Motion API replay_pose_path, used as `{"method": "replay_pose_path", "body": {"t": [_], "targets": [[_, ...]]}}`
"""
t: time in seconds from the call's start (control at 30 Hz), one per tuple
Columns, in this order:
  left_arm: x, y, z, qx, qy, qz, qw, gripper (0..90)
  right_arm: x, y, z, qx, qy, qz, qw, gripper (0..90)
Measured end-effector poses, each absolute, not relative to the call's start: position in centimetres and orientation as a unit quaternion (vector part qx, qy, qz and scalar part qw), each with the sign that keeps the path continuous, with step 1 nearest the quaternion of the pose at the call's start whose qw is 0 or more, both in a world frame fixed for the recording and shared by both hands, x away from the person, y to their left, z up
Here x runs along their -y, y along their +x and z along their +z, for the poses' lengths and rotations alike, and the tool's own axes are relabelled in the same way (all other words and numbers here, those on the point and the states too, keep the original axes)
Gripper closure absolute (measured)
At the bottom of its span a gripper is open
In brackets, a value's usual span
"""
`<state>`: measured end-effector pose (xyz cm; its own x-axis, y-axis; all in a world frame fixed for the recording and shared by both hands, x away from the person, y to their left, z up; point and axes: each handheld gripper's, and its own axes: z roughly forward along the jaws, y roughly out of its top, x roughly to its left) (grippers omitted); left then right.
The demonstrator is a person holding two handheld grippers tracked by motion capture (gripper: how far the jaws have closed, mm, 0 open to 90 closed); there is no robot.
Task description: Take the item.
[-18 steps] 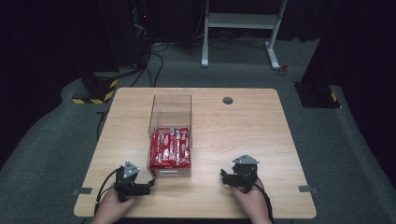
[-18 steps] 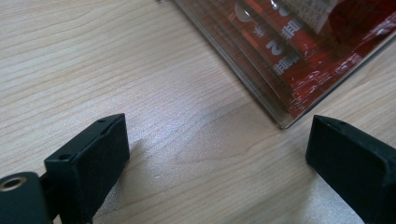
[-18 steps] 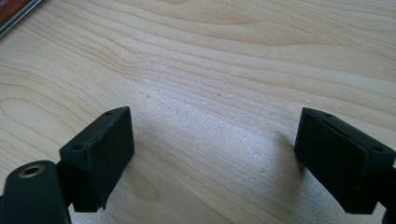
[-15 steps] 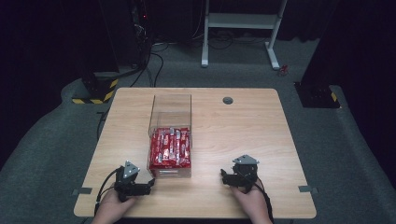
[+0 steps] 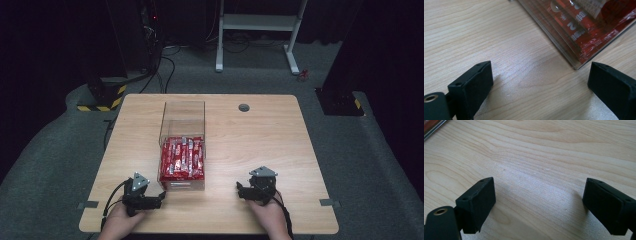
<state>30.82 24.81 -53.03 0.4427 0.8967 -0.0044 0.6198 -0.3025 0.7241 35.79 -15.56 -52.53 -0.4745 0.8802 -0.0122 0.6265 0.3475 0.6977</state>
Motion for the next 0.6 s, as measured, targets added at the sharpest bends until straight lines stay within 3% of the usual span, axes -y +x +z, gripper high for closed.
{"method": "replay_pose_path", "body": {"t": [0.6], "targets": [[-24.85,30.75,-53.04,-0.485,0.781,0.206,0.336,6.3,15.32,35.33,-52.07,-0.805,0.453,0.324,0.205,12.5]]}}
